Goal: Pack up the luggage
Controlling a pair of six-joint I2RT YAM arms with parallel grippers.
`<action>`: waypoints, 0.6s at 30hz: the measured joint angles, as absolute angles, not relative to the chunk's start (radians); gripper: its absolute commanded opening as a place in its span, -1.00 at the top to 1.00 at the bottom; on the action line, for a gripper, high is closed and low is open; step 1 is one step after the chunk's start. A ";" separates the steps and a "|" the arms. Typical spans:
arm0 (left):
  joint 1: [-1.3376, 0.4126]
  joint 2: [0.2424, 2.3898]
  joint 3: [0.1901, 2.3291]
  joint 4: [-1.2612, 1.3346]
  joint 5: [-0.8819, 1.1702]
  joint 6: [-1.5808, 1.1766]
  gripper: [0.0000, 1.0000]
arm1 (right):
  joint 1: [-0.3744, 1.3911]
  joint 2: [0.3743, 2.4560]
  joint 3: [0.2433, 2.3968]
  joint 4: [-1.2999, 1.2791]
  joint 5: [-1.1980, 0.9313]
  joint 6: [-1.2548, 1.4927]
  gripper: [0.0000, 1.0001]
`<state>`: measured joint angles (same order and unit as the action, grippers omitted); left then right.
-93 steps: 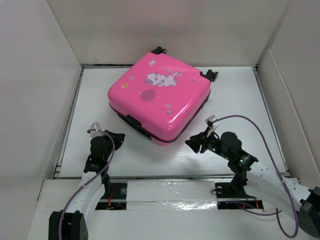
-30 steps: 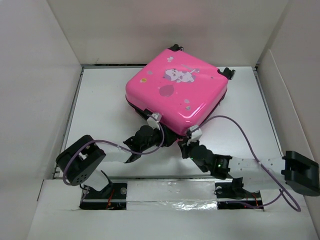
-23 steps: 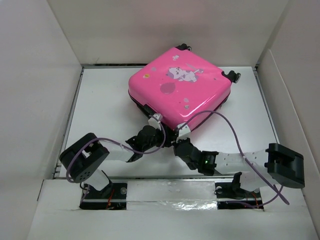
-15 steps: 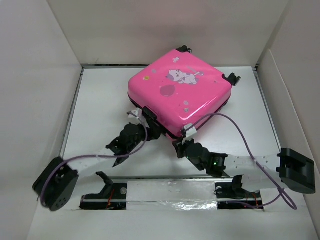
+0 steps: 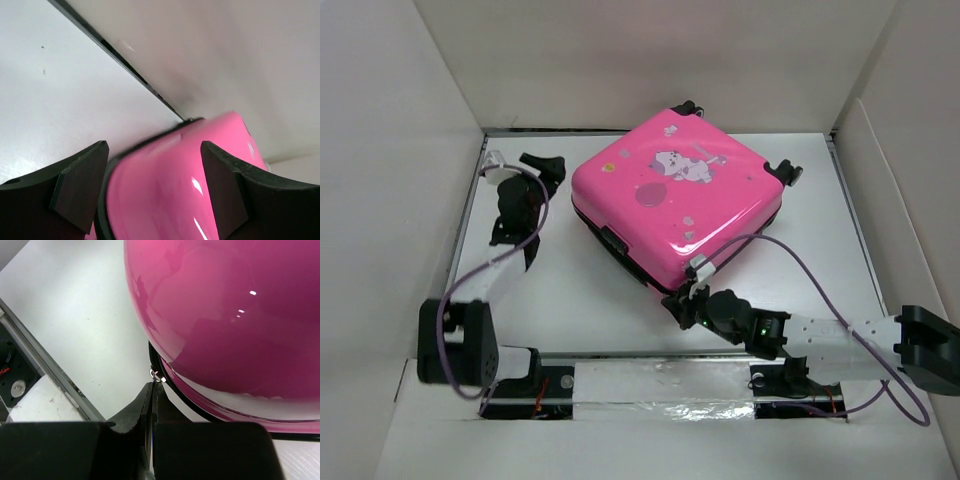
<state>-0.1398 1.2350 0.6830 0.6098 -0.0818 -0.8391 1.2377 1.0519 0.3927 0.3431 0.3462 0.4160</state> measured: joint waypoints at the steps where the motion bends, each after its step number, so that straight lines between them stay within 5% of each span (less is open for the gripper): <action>1: -0.107 1.301 0.732 0.613 -0.057 -0.857 -0.43 | 1.238 1.052 0.393 0.343 0.342 0.416 1.00; 4: -0.070 1.515 0.938 0.563 0.022 -0.873 -0.42 | 1.238 1.052 0.392 0.343 0.328 0.416 0.85; 5: -0.070 1.581 1.010 0.552 0.048 -0.872 -0.42 | 1.238 1.053 0.392 0.341 0.323 0.418 0.25; 8: -0.070 1.689 1.115 0.538 0.110 -0.868 -0.42 | 1.259 1.041 0.406 0.265 0.272 0.434 -0.61; 10: -0.070 1.720 1.144 0.506 0.142 -0.860 -0.42 | 1.280 1.013 0.434 0.166 0.246 0.438 -0.70; 13: -0.065 1.782 1.232 0.459 0.182 -0.838 -0.42 | 1.267 0.923 0.479 0.026 0.253 0.437 -0.51; 14: -0.064 1.799 1.253 0.458 0.193 -0.832 -0.42 | 1.248 0.885 0.495 -0.017 0.264 0.438 -0.04; 17: -0.064 1.821 1.275 0.453 0.218 -0.817 -0.42 | 1.168 0.780 0.529 -0.131 0.327 0.463 0.87; 18: -0.064 1.826 1.277 0.451 0.226 -0.811 -0.41 | 1.135 0.746 0.531 -0.164 0.352 0.479 0.93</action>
